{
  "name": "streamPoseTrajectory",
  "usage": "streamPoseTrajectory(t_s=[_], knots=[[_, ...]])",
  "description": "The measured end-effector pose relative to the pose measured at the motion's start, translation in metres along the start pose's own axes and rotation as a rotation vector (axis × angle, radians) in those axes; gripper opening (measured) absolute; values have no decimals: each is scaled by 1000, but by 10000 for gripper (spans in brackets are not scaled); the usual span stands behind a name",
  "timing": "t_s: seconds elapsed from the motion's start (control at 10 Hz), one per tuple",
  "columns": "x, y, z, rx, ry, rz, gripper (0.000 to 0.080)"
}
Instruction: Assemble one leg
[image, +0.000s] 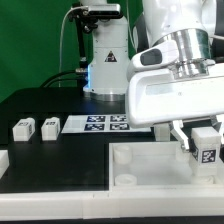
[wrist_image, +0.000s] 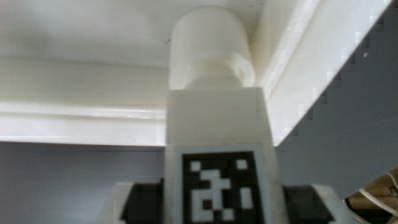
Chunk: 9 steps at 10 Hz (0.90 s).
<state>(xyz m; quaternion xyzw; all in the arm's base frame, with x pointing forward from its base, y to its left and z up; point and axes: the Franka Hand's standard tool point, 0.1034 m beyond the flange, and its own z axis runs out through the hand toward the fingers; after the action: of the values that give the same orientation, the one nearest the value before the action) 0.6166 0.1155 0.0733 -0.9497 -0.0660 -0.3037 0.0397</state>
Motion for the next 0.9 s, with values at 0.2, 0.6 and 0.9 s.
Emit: streamPoseTrajectory(t_s=[0.2,0.6,0.9], knots=[[0,0,0,-10,2,18,290],[-5,0,2,-6,-32,20,524],[-5,0,2,-6,-33,20,638]])
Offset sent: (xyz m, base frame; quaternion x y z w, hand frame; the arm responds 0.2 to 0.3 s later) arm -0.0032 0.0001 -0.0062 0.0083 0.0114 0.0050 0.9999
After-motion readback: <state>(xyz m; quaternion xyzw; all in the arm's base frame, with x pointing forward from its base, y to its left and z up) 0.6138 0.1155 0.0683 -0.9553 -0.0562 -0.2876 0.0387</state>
